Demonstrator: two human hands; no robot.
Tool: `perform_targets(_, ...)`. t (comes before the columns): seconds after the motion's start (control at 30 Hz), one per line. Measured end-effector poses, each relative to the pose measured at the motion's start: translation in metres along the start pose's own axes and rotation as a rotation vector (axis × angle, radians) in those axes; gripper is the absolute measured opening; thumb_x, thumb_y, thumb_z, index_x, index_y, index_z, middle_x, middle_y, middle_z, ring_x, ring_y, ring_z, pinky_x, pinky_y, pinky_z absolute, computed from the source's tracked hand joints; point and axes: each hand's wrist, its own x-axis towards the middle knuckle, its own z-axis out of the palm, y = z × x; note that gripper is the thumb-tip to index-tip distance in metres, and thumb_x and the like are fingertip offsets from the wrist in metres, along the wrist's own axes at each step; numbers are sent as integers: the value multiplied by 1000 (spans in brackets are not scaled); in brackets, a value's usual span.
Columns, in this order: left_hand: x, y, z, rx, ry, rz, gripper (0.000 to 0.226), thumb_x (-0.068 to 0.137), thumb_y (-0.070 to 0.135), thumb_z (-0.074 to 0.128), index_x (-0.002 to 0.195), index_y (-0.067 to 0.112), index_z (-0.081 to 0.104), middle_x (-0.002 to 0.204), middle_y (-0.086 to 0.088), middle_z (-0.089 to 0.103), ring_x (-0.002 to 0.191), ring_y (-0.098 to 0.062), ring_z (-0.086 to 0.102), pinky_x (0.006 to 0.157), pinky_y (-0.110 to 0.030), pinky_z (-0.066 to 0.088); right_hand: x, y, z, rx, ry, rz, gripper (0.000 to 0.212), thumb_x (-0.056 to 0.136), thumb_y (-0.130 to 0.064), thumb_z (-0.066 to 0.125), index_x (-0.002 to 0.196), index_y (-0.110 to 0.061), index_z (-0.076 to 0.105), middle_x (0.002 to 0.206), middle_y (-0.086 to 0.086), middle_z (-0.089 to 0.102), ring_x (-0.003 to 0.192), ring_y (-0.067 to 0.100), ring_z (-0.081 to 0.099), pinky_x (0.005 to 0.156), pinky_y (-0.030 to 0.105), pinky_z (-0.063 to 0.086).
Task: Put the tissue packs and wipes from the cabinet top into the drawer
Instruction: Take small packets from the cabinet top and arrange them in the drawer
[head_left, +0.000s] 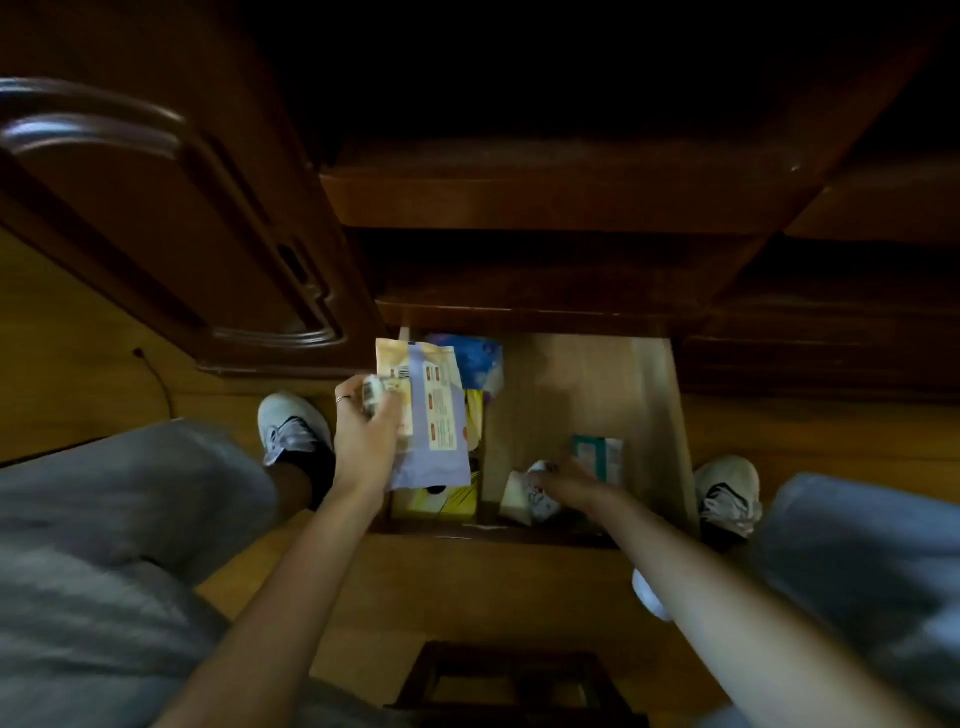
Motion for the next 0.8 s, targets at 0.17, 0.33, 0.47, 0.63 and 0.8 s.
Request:
perform_targets(0.17, 0, -9, -15, 59, 27, -54, 36, 99, 32, 55, 134, 28, 43, 119, -5, 65, 106, -26, 67, 91, -53, 56, 19, -3, 18, -61, -123, 19, 39, 102, -29, 57, 128, -1, 62, 127, 15, 67, 111, 26, 64, 85, 31, 51)
perform_targets(0.33, 0, -8, -17, 22, 36, -83, 34, 101, 28, 53, 134, 28, 43, 125, -7, 62, 112, -26, 65, 96, -54, 54, 30, -7, 3, -70, -101, -16, 25, 100, -33, 60, 109, -10, 63, 102, 8, 70, 85, 18, 66, 70, 34, 54)
perform_targets(0.47, 0, -8, -14, 38, -4, -54, 29, 100, 29, 55, 128, 31, 45, 113, -3, 68, 100, -21, 71, 88, -50, 59, 49, -19, -4, -22, 141, -173, 30, 99, -30, 61, 124, -14, 62, 113, 11, 72, 95, 23, 70, 86, 45, 59)
perform_targets(0.63, -2, -8, -11, 117, -27, 34, 27, 100, 28, 56, 125, 31, 46, 103, 6, 70, 87, -7, 73, 80, -42, 62, 56, -18, 27, -259, 268, -418, 46, 107, -25, 41, 150, -27, 26, 117, 7, 69, 80, 14, 67, 66, 34, 59)
perform_targets(0.8, -3, -9, -18, 100, 31, 42, 37, 100, 29, 56, 134, 29, 43, 117, 2, 66, 100, -13, 70, 82, -38, 60, 57, -11, 44, -485, 367, -345, 44, 107, -22, 40, 150, -24, 34, 134, 13, 60, 104, 27, 67, 79, 46, 60)
